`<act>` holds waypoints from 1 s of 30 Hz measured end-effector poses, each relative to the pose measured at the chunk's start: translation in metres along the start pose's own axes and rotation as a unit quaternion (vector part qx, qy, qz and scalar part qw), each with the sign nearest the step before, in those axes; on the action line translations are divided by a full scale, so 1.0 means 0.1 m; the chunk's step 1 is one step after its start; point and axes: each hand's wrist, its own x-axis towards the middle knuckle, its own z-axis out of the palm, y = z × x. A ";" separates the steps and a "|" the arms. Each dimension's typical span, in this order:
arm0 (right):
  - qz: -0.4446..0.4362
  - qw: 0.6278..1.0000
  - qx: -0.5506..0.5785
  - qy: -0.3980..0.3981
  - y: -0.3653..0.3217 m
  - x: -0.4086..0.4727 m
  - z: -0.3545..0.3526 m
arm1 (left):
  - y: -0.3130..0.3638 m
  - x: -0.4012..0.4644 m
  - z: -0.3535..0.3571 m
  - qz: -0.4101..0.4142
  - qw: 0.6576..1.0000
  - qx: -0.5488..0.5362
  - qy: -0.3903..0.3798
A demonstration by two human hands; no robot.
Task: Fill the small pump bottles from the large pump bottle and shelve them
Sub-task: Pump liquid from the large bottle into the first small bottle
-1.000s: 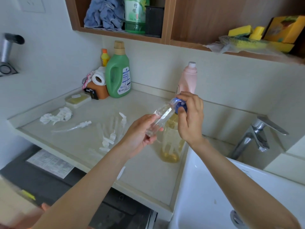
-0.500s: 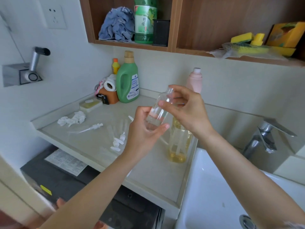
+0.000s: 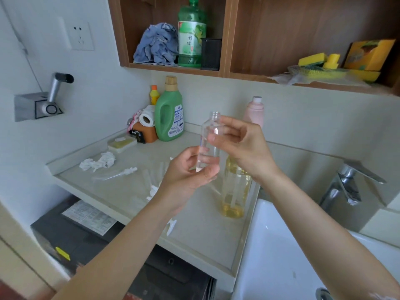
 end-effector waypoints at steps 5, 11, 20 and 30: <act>-0.005 0.997 0.050 -0.054 0.05 -0.05 -0.02 | -0.04 0.01 0.02 -0.013 0.998 0.034 -0.042; 0.002 1.000 0.021 0.014 0.13 0.01 -0.11 | -0.07 0.06 -0.02 -0.041 0.999 -0.001 -0.027; -0.094 0.933 -0.321 0.133 0.76 0.15 -0.63 | -0.46 0.26 -0.23 -0.035 0.979 0.196 0.043; -0.164 0.916 -0.329 0.158 0.82 0.21 -0.64 | -0.46 0.46 -0.09 -0.005 0.983 0.181 0.012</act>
